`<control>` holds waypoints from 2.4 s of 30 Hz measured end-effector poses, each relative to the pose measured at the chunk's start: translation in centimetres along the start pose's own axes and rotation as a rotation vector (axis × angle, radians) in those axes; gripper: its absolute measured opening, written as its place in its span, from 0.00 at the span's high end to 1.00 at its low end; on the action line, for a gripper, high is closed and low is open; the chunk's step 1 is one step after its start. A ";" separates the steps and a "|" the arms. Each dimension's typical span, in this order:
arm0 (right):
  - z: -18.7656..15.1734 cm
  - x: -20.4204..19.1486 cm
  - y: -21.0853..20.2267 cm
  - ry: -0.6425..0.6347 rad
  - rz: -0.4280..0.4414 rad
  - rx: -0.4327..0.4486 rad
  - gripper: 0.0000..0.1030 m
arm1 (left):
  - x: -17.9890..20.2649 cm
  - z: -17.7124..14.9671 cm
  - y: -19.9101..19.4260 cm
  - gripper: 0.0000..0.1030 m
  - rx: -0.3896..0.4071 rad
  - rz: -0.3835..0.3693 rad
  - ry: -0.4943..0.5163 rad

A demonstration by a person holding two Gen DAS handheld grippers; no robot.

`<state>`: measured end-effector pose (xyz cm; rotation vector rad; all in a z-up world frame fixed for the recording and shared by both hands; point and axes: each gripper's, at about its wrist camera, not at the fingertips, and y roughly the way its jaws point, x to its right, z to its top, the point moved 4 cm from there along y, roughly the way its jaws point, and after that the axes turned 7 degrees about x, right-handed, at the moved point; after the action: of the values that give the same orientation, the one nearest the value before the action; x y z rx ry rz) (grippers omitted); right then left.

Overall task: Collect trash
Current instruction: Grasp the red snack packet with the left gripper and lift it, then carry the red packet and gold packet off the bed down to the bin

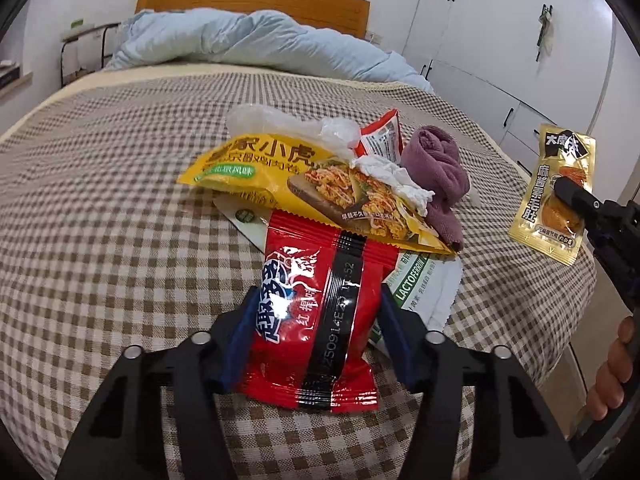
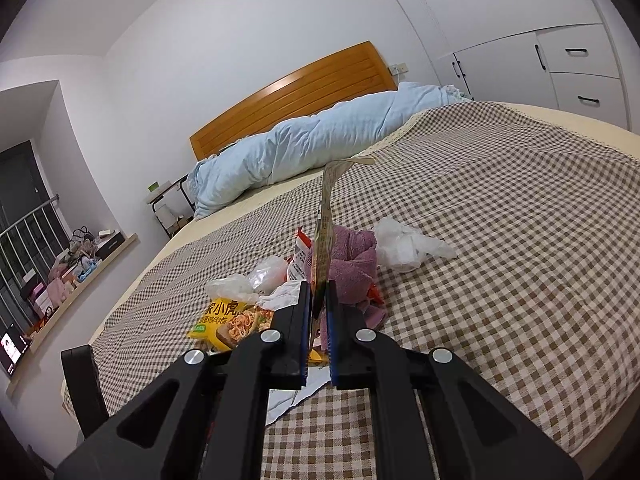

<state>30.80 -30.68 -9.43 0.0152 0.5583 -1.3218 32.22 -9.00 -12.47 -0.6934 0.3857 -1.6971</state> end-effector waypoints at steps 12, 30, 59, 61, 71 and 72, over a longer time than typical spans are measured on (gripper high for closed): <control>-0.2 -0.3 0.0 -0.023 0.009 -0.002 0.93 | 0.3 0.7 -1.4 0.51 0.054 -0.028 0.015; 1.4 -3.4 -6.4 -0.107 0.038 0.053 0.93 | 3.9 1.3 -10.2 0.51 0.188 -0.110 0.064; -4.8 -4.0 -16.7 -0.200 0.064 -0.064 0.93 | 7.8 -5.4 -20.6 0.51 0.184 -0.142 0.166; -5.5 -3.8 -16.9 -0.201 0.065 -0.079 0.93 | 7.8 -6.0 -20.6 0.51 0.169 -0.143 0.166; -10.2 -2.7 -17.5 -0.206 0.059 -0.178 0.93 | 7.8 -10.6 -20.2 0.51 0.081 -0.155 0.164; -10.8 -2.4 -17.6 -0.202 0.054 -0.193 0.93 | 7.7 -11.1 -20.1 0.51 0.070 -0.157 0.163</control>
<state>10.26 -29.67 -12.62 -0.2578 0.5073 -1.1965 8.86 -12.74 -7.22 -0.5474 0.3919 -1.9140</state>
